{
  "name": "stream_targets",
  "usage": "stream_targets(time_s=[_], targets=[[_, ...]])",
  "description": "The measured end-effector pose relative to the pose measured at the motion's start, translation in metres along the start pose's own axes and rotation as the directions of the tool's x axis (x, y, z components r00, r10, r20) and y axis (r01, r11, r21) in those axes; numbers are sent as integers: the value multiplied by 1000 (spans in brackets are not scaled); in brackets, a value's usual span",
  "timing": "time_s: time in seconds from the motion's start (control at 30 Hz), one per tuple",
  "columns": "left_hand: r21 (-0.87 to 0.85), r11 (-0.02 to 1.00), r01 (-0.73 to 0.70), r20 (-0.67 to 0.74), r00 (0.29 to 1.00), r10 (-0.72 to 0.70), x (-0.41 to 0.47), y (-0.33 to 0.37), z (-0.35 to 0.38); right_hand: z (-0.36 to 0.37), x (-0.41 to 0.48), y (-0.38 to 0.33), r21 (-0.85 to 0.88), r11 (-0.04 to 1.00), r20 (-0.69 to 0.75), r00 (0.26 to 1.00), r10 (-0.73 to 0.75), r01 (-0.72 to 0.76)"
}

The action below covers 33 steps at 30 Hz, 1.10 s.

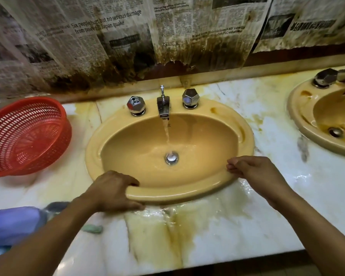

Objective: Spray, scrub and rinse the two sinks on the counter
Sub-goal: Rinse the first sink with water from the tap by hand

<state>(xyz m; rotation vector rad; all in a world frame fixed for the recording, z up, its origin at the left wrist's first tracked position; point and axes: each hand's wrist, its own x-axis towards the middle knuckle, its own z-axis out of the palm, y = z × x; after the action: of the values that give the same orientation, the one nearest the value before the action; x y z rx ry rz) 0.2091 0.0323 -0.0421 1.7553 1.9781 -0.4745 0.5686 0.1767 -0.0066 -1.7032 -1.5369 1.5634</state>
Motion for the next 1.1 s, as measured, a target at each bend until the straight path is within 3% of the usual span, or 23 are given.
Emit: stream_targets(time_s=[0.13, 0.27, 0.33, 0.37, 0.4, 0.43, 0.5, 0.57, 0.6, 0.67, 0.77, 0.9, 0.93, 1.0, 1.1], targets=[[-28, 999, -41, 39, 998, 42, 11, 36, 1, 17, -8, 24, 143, 989, -222, 975, -1, 33], [-107, 988, -111, 7, 994, 113, 32, 99, 2, 42, -17, 44, 413, 910, -393, 895, 212, -34], [-237, 964, -119, 46, 990, 133, 36, 103, 0, 53, -23, 53, 468, 883, -425, 866, 264, -40], [-385, 912, -139, 53, 984, 172, 36, 96, -1, 60, -27, 57, 464, 885, -447, 856, 260, -27], [-582, 797, -161, 28, 976, 217, 35, 87, -3, 66, -30, 59, 456, 890, -462, 850, 253, -17], [-773, 615, -158, -16, 973, 231, 38, 77, -5, 73, -33, 61, 466, 885, -465, 847, 258, -14], [-988, 141, -59, -49, 996, 75, 55, 59, -10, 86, -39, 59, 532, 847, -428, 861, 275, -6], [-953, -300, 33, 63, 994, -91, 85, 44, -18, 96, -44, 60, 570, 821, -437, 858, 270, 32], [-882, -467, 69, 130, 986, -101, 100, 40, -25, 100, -45, 61, 587, 808, -451, 851, 271, 54], [-740, -658, 140, 219, 975, -39, 123, 37, -46, 106, -49, 63, 662, 744, -437, 853, 287, 89], [-703, -673, 229, 286, 958, 27, 150, 48, -80, 110, -55, 62, 753, 650, -402, 855, 329, 104], [-655, -690, 309, 364, 929, 70, 180, 59, -96, 118, -59, 58, 773, 628, -412, 824, 388, 91], [-656, -687, 314, 377, 924, 62, 183, 59, -95, 123, -60, 55, 741, 668, -433, 807, 401, 66], [-641, -701, 313, 383, 922, 62, 181, 63, -92, 143, -64, 47, 538, 842, -528, 768, 363, -28], [-591, -711, 381, 351, 915, 198, 146, 83, -92, 198, -64, 32, 153, 987, -648, 749, 138, -50]])
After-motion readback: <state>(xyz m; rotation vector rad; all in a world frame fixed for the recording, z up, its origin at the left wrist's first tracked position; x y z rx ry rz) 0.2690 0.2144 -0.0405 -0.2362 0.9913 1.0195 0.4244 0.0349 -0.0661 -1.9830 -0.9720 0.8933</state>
